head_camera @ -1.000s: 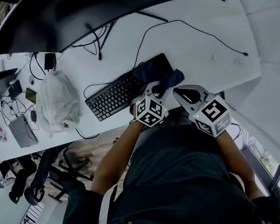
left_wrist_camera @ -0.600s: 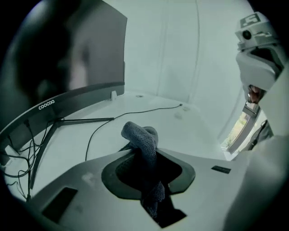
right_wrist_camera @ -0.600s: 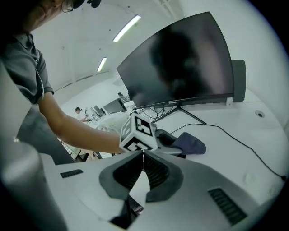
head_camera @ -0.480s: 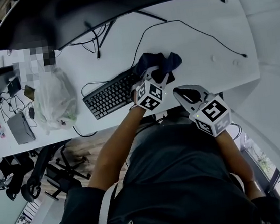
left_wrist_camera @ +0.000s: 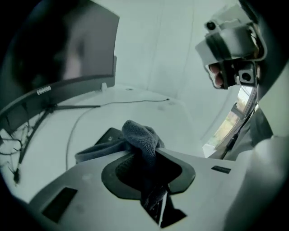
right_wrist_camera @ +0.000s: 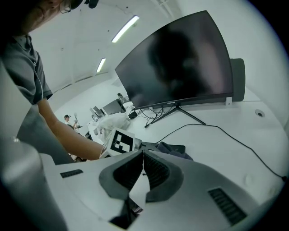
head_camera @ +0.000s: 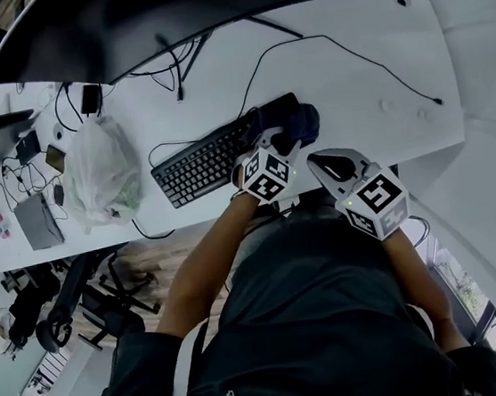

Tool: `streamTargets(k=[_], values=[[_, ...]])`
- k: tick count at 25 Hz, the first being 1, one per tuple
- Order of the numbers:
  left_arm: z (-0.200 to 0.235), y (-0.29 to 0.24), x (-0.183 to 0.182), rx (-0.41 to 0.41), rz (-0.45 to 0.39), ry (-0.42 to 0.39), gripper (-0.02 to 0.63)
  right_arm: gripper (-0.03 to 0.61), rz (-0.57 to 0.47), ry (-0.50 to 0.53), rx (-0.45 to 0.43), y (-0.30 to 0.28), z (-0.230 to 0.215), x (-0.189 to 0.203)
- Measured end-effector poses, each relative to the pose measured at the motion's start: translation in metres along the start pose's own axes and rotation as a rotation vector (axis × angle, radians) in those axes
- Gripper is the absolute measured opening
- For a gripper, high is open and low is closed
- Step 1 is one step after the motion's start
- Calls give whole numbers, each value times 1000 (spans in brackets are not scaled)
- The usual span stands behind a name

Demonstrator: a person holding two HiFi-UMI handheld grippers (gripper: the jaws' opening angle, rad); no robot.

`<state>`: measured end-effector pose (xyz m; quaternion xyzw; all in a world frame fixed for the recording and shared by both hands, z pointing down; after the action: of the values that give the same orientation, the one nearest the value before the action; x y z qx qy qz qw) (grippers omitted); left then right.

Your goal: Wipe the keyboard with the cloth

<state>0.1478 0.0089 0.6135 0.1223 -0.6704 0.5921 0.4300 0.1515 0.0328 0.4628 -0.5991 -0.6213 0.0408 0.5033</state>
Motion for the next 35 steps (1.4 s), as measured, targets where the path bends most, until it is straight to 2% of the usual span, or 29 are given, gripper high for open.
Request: streamTargets(k=[2,4,6,7,8,10,12,15,18,22,24,27,35], values=[[-8,-4,5,58,11,12,74,9,1,0,7,-1,2,1],[-30,-3,11,128,36,-23,74,9,-5,7,13,-1,3,-4],[-65,-1,26,232,95,-112,74,9,-12,23,19,-1,5,-11],[-83,1,35,270,121,-163,74,9,-16,31,19,-2,7,-14],[-94,5,41,286,132,-179,74,9,-19,40,18,-2,10,-18],[-94,19,45,253,111,-79,74,9,-23,59,15,-3,16,-26],[-71,42,39,182,46,39,74,9,-22,78,14,-4,21,-32],[-26,91,15,85,-96,141,74,9,-12,102,12,-10,31,-38],[22,148,-7,-7,-262,279,74,9,-15,150,3,-19,46,-50],[63,217,-13,-134,-421,401,74,9,-26,202,-1,-28,68,-66],[71,241,-9,-173,-461,431,74,9,-25,221,0,-34,77,-70],[73,261,0,-197,-476,430,74,9,-21,243,-5,-43,87,-75],[62,278,-8,-121,-514,386,74,9,-77,331,-113,-66,132,-93]])
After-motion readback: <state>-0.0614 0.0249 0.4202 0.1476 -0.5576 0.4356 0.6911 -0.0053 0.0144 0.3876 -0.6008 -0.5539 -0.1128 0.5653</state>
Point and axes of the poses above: the fingertips, and each gripper's own axes: y backward along the fingers, z to its left, x out of its underside, the point moved 1 cm from there along y, backward along the fingers, and after that the axes turned 8 degrees about -y, right-handed, at the moved point
